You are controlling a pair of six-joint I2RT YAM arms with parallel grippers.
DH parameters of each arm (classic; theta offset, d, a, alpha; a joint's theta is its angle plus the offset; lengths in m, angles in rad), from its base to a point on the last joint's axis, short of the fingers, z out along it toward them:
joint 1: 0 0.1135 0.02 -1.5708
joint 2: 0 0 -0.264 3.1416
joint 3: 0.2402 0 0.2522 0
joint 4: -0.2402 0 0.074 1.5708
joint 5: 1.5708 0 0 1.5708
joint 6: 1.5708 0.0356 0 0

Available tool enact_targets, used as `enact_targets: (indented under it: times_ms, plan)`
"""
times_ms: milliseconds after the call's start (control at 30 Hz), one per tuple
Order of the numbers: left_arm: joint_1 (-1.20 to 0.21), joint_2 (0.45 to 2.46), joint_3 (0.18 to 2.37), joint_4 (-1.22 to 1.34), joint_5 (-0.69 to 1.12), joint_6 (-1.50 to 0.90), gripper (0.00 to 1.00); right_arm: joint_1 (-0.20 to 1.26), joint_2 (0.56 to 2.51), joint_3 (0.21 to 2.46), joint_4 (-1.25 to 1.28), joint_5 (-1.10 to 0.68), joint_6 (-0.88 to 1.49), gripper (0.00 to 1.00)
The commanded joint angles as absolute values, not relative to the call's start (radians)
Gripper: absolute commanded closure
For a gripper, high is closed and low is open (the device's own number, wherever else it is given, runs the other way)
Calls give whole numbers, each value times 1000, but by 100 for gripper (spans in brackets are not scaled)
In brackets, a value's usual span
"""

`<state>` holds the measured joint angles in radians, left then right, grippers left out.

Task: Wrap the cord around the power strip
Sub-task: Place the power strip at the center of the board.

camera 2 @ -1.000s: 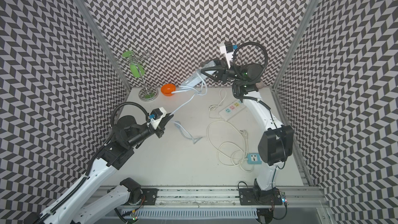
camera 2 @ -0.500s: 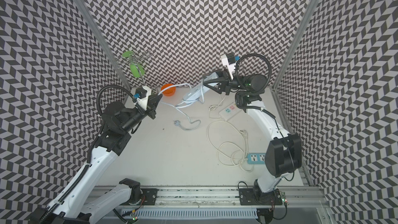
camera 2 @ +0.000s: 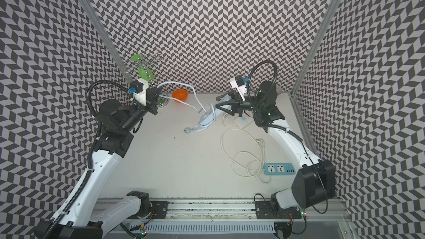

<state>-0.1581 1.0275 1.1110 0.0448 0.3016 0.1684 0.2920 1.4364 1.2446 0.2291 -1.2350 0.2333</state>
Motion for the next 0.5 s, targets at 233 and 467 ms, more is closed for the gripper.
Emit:
enact_targets:
  times_ms: [233, 467]
  plan:
    - [-129, 1054, 1210, 55, 183, 170, 100, 402, 1454, 1167, -256, -918, -214, 100]
    - [-124, 1066, 1193, 52, 95, 199, 100, 443, 1571, 1090, -386, -793, -317, 100]
